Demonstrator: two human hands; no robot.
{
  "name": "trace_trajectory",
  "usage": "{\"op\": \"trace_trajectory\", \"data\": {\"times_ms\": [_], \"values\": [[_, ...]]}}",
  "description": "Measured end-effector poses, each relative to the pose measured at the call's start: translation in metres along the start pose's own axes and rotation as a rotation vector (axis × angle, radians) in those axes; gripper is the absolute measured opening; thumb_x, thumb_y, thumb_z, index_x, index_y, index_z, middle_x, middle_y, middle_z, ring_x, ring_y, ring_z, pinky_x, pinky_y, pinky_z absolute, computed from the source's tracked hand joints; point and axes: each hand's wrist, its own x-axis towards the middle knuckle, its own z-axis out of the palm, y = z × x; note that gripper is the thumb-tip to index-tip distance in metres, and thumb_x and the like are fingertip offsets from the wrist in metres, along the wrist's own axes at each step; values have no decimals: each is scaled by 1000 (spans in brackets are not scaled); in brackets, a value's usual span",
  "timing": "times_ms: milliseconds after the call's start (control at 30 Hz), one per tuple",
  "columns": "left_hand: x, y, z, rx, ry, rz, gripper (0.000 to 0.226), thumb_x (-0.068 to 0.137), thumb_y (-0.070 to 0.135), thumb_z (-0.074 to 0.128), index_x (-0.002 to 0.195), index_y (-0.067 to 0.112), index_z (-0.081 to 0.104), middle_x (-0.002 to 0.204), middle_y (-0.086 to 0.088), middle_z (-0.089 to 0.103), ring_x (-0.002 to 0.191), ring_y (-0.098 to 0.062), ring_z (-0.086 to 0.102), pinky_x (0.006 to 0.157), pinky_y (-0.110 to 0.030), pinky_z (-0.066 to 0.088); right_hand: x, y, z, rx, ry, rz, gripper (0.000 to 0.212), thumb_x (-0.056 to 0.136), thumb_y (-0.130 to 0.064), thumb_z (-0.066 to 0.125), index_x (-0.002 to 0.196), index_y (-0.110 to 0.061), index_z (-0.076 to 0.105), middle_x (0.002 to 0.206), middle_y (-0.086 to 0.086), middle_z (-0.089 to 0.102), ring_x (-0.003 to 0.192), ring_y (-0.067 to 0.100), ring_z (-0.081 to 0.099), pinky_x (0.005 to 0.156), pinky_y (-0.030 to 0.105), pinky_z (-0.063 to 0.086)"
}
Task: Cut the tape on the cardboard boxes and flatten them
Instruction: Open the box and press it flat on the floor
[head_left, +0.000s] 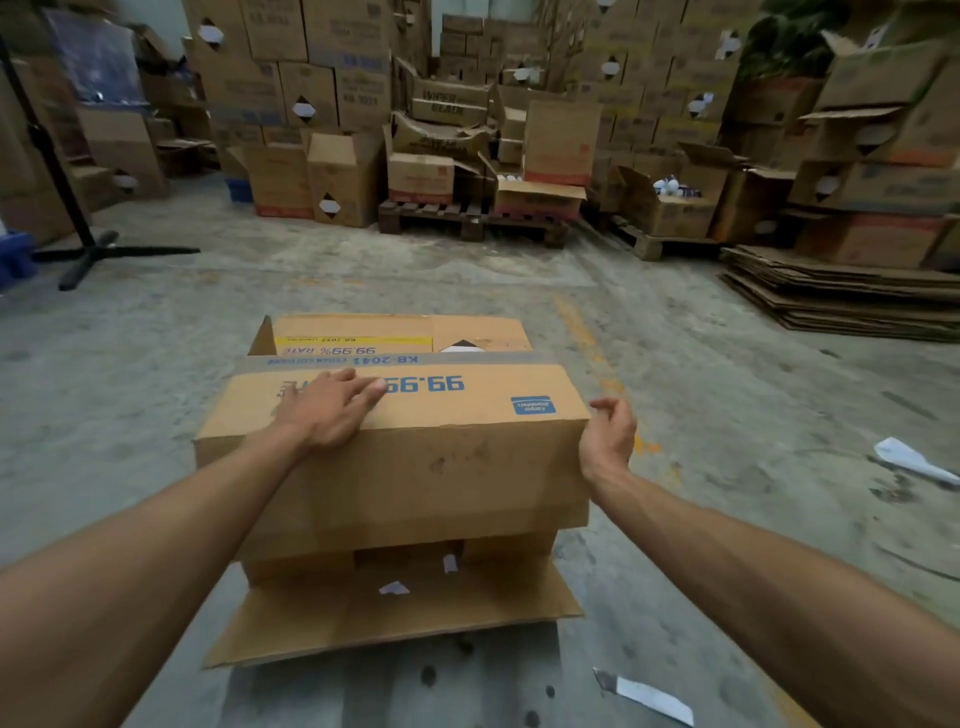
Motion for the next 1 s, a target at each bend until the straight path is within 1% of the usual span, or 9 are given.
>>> {"op": "trace_trajectory", "data": {"times_ms": [67, 167, 300, 433, 533, 600, 700, 800, 1000], "values": [[-5, 2, 10, 72, 19, -15, 65, 93, 69, 7, 151, 47, 27, 164, 3, 17, 151, -23, 13, 117, -59, 6, -18, 23, -7, -139, -18, 93, 25, 95, 2, 36, 100, -13, 55, 106, 10, 58, 90, 23, 49, 74, 26, 34], [-10, -7, 10, 108, 10, -8, 74, 85, 72, -2, 152, 49, 18, 165, 4, 11, 152, -23, 9, 118, -58, 6, -33, 54, -16, -358, -280, 110, 33, 98, 0, 32, 113, -8, 60, 110, 11, 63, 93, 26, 56, 75, 33, 43], [-5, -9, 9, 120, 22, -8, 72, 86, 71, -4, 152, 51, 17, 165, 6, 10, 152, -21, 9, 119, -57, 6, -11, 55, -30, -299, -596, 302, 41, 101, 3, 31, 132, -9, 55, 122, 9, 62, 107, 29, 63, 92, 44, 55], [-2, -10, 10, 112, 28, -11, 75, 83, 73, -6, 151, 52, 18, 165, 8, 11, 152, -19, 10, 120, -55, 6, 10, 53, -69, -165, -916, 585, 34, 100, 0, 47, 127, -18, 54, 119, 17, 67, 91, 33, 71, 60, 31, 60], [-1, -9, 10, 115, 57, -14, 76, 83, 72, -9, 151, 53, 18, 165, 8, 12, 152, -17, 11, 120, -54, 6, -4, 71, -68, -719, -1121, 340, 54, 93, -43, 63, 140, -20, 48, 111, 7, 73, 74, 23, 70, 49, 26, 53], [0, -8, 13, 125, 66, -8, 75, 83, 72, -10, 151, 53, 16, 165, 8, 12, 152, -17, 11, 120, -54, 6, -25, 90, -55, -965, -1216, 119, 73, 86, -69, 53, 148, -35, 34, 128, 5, 63, 88, 21, 70, 63, 32, 58], [1, -8, 15, 127, 72, -5, 74, 83, 72, -10, 150, 54, 15, 164, 8, 12, 152, -17, 11, 120, -54, 6, -63, 113, -32, -1210, -1288, -606, 63, 95, -66, 30, 152, -43, 17, 151, 4, 39, 132, 28, 42, 107, 45, 39], [1, -9, 16, 143, 68, 5, 75, 83, 72, -9, 151, 53, 15, 165, 8, 11, 152, -18, 11, 120, -54, 7, -90, 107, 4, -1231, -1182, -1193, 56, 103, -46, 31, 153, -23, 22, 145, 6, 43, 127, 26, 40, 106, 41, 33], [-2, -10, 20, 164, 95, 19, 70, 86, 71, -7, 151, 53, 13, 164, 8, 12, 152, -19, 11, 120, -55, 8, -89, 102, 56, -1438, -1111, -1010, 69, 101, -55, 30, 157, -19, 13, 161, 4, 23, 149, 23, 16, 121, 42, 10]]}}
